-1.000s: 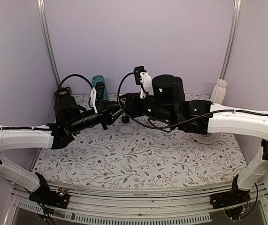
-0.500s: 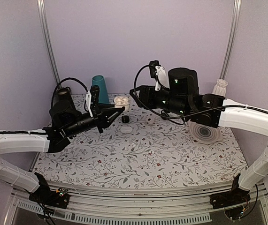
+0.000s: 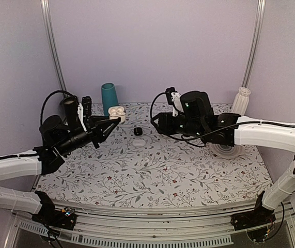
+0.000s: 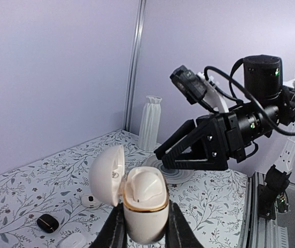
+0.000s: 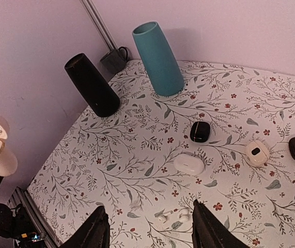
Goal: Insert the wireless bluetooth earbuds into the charging case
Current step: Adjust the right earbud at the center of the board.
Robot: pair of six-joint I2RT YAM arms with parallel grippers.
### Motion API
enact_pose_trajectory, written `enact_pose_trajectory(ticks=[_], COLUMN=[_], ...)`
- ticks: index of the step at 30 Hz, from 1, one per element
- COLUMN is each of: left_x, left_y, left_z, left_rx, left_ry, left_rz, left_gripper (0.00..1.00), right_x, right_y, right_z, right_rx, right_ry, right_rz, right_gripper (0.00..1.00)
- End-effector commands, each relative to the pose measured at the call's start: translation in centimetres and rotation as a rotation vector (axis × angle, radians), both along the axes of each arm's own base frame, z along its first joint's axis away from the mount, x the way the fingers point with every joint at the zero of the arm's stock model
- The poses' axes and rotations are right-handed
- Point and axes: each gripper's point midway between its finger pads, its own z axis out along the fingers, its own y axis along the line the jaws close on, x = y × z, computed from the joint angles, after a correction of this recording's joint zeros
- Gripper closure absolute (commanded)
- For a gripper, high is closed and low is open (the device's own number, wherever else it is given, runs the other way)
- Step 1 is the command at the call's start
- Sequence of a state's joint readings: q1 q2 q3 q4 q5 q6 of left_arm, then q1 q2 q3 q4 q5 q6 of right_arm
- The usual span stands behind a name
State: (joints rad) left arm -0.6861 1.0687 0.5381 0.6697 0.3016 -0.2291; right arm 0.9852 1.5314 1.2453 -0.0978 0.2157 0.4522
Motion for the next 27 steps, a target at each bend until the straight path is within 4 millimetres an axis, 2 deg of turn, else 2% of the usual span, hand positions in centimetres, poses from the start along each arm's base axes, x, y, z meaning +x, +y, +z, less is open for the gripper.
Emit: enact_pose_trajectory(ticks=[1, 6, 11, 19, 22, 27], left_x=[0.4, 0.9, 0.9, 0.9, 0.8, 0.7], left_y=[1.7, 2.8, 3.4, 3.5, 3.6, 3.8], left_z=[-0.7, -0.5, -0.1, 0.1, 0.2, 0.1], left_rx=[0.007, 0.013, 0.006, 0.005, 0.005, 0.006], left_ry=[0.026, 0.038, 0.037, 0.038, 0.035, 0.036], left_rz=[0.056, 0.1, 0.117, 0.118, 0.12, 0.125], left_gripper=[1.0, 1.0, 1.0, 1.0, 1.0, 1.0], right_x=[0.2, -0.1, -0.4, -1.3, -1.4, -1.0], right_y=[1.0, 3.9, 5.8, 8.8, 9.2, 9.0], right_z=[-5.0, -9.4, -13.6, -17.4, -19.3, -20.9], right_rx=[-0.068, -0.136, -0.159, -0.155, -0.18, -0.229], right_ry=[0.093, 0.225, 0.372, 0.47, 0.495, 0.497], right_rz=[0.017, 0.092, 0.11, 0.143, 0.142, 0.123], right_gripper=[0.46, 0.46, 0.48, 0.51, 0.54, 0.58])
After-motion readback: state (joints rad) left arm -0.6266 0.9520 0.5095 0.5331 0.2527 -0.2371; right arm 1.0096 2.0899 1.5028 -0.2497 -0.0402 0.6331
